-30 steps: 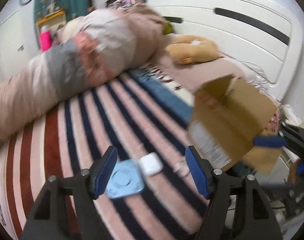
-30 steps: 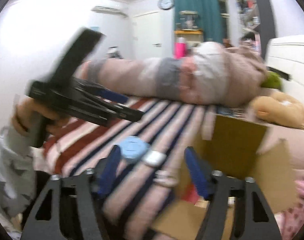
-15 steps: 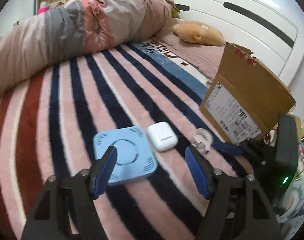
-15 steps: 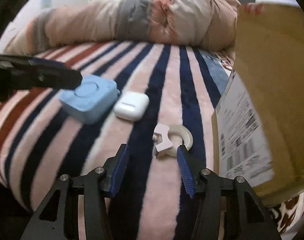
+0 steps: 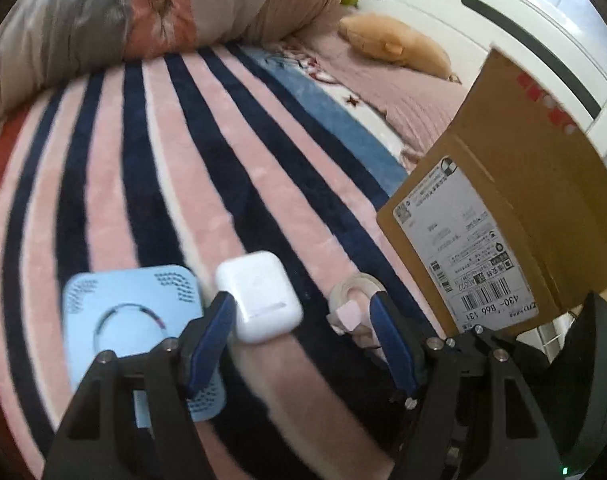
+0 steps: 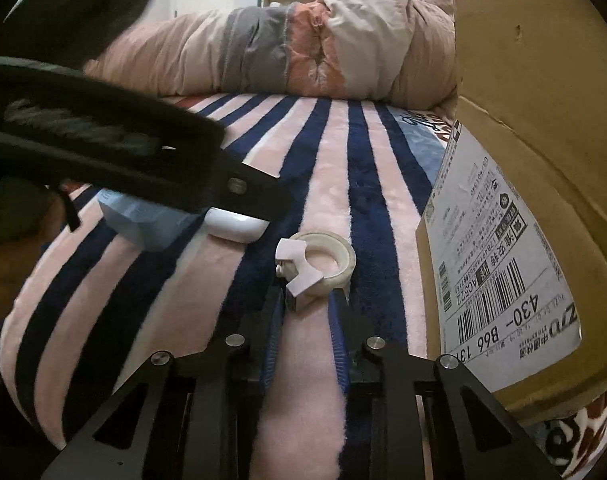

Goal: Organize rigid objects
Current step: 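Grasp the tape roll with white clip using the right tool while the left tool grasps the white earbuds case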

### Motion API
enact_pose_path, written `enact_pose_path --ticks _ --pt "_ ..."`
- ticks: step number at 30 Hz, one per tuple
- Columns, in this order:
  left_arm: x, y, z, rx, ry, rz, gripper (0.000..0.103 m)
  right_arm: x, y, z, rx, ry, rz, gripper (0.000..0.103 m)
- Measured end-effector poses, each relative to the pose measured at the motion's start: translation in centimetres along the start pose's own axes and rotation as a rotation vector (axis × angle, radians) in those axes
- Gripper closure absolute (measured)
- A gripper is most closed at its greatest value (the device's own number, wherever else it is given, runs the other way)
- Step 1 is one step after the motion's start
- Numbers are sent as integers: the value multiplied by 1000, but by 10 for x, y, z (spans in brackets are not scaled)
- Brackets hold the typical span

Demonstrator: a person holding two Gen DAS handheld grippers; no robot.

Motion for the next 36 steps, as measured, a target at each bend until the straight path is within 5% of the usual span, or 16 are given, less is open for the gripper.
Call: enact_pose_path --ticks 15,21,26,28,33,36 --pt "-22 10 11 -61 234 -14 63 -6 -3 3 -10 -23 -27 82" --pt "-11 2 10 -121 159 32 63 -2 -3 4 5 43 -49 94" --pt "7 -26 0 -226 64 115 63 7 -7 3 13 122 -49 94" --pt "14 -36 -1 -240 65 125 63 7 -7 3 13 127 -41 91" --pt "24 -53 7 -204 56 133 63 -6 2 13 37 84 -1 55" --pt "29 -59 15 -168 63 118 63 -17 10 10 9 53 27 52"
Point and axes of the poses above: each gripper's, at about its wrist camera, not at the fingertips, and x roughly against the way its jaws point, z to its left, y to its top, the point moved 6 cm from there along -x, roughly the way its jaws point, and after that the axes turned 2 degrees about x, right-handed, at the moved point
